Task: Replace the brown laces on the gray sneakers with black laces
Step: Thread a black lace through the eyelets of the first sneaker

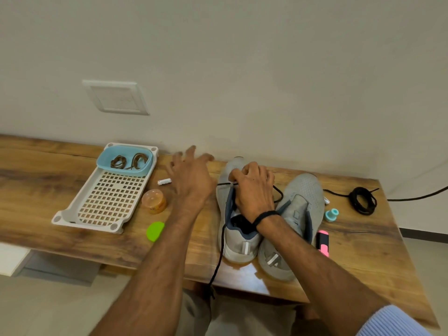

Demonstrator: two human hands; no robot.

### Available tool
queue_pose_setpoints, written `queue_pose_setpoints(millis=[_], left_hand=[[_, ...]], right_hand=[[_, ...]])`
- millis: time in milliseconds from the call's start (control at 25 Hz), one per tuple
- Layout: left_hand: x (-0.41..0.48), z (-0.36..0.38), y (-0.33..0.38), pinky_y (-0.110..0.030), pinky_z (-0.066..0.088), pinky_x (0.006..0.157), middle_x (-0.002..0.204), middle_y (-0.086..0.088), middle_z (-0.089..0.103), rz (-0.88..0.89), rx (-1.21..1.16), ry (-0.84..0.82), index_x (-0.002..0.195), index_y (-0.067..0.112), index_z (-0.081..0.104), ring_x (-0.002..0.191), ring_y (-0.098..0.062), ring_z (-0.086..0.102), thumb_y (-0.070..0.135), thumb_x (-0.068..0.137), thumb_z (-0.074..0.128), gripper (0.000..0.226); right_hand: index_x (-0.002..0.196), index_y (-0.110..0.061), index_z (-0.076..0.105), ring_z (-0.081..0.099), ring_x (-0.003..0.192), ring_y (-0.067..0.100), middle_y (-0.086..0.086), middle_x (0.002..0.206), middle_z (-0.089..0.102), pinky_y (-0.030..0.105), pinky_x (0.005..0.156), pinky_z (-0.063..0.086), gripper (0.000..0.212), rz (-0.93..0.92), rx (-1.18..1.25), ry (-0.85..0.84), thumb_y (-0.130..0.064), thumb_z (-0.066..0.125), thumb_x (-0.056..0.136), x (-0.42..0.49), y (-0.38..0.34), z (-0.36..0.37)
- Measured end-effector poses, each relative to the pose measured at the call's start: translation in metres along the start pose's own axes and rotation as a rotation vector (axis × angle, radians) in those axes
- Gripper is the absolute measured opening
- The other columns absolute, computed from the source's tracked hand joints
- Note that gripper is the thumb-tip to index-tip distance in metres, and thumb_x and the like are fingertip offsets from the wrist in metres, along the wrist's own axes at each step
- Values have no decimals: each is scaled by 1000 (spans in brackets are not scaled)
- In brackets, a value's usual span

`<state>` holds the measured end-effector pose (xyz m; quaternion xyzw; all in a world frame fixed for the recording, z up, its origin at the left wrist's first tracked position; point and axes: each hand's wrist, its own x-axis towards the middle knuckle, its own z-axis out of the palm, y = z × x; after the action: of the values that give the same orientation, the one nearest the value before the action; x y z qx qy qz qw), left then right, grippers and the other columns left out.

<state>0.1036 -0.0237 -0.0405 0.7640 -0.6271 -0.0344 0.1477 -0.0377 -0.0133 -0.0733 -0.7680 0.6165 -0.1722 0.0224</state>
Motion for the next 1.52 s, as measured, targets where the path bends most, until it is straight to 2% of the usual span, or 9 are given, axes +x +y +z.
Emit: queue_pose_setpoints(millis=[120, 280, 440, 600, 800, 960, 1040, 1160, 1520], left_hand=[[1, 6, 10, -42, 23, 102, 118, 7, 68, 44, 63, -250, 115, 40, 67, 121, -20, 51, 48, 88, 62, 29], [3, 4, 4, -43, 24, 99, 104, 5, 71, 8, 110, -210, 99, 34, 75, 116, -23, 50, 50, 90, 58, 26], [6, -31, -19, -42, 29, 96, 106, -13, 67, -606, -353, 412, 96, 11, 75, 113, -30, 47, 30, 94, 52, 30], [8, -51, -45, -33, 32, 91, 107, -6, 70, -1060, -699, 844, 98, 21, 76, 98, -20, 37, 31, 97, 45, 32], [5, -37, -25, -36, 31, 91, 122, -10, 64, -850, -548, 577, 117, 21, 68, 116, -32, 46, 28, 91, 54, 31], [0, -17, -8, -44, 33, 106, 149, -15, 36, -299, -296, 241, 153, 15, 27, 130, -35, 37, 10, 80, 62, 81], [1, -1, 3, -32, 37, 104, 138, -10, 51, 38, -399, 20, 148, 16, 40, 125, -27, 48, 2, 83, 62, 70], [1, 23, 9, -28, 48, 95, 115, -3, 69, 131, -367, -351, 128, 18, 64, 108, -20, 63, 9, 87, 70, 42], [5, 22, -7, -38, 49, 69, 87, -19, 70, -158, -159, -6, 84, 2, 72, 84, -35, 65, 8, 80, 54, 20]], right_hand=[[93, -27, 65, 46, 96, 26, 3, 97, 48, 42, 85, 35, 22, -63, 38, 34, -9, 62, 82, 0, 0, -1], [87, -25, 66, 44, 94, 27, 3, 91, 44, 41, 82, 32, 10, -75, -41, 47, -17, 60, 87, 0, -2, -2], [91, -27, 66, 40, 101, 25, 0, 93, 39, 37, 86, 26, 15, 22, -41, -43, -17, 56, 91, 1, 2, -7], [98, -28, 65, 41, 106, 26, 3, 100, 47, 37, 89, 28, 20, 18, -28, -87, -14, 53, 91, -1, 0, -9], [129, -25, 54, 53, 112, 31, 10, 119, 48, 38, 90, 48, 50, 154, 287, -194, -11, 68, 84, 6, 10, -14], [144, -19, 35, 52, 122, 29, 13, 135, 50, 34, 98, 44, 76, 336, 338, -374, -34, 74, 82, 7, 20, -30], [143, -14, 36, 54, 120, 30, 14, 132, 54, 33, 94, 45, 69, 311, 270, -406, -28, 69, 84, 3, 17, -32], [137, -8, 40, 55, 117, 31, 15, 127, 57, 34, 92, 46, 58, 326, 256, -377, -16, 64, 86, -1, 12, -34], [116, -2, 56, 59, 109, 33, 17, 117, 63, 31, 80, 45, 26, 428, 160, -316, -10, 58, 92, -5, 19, -34]])
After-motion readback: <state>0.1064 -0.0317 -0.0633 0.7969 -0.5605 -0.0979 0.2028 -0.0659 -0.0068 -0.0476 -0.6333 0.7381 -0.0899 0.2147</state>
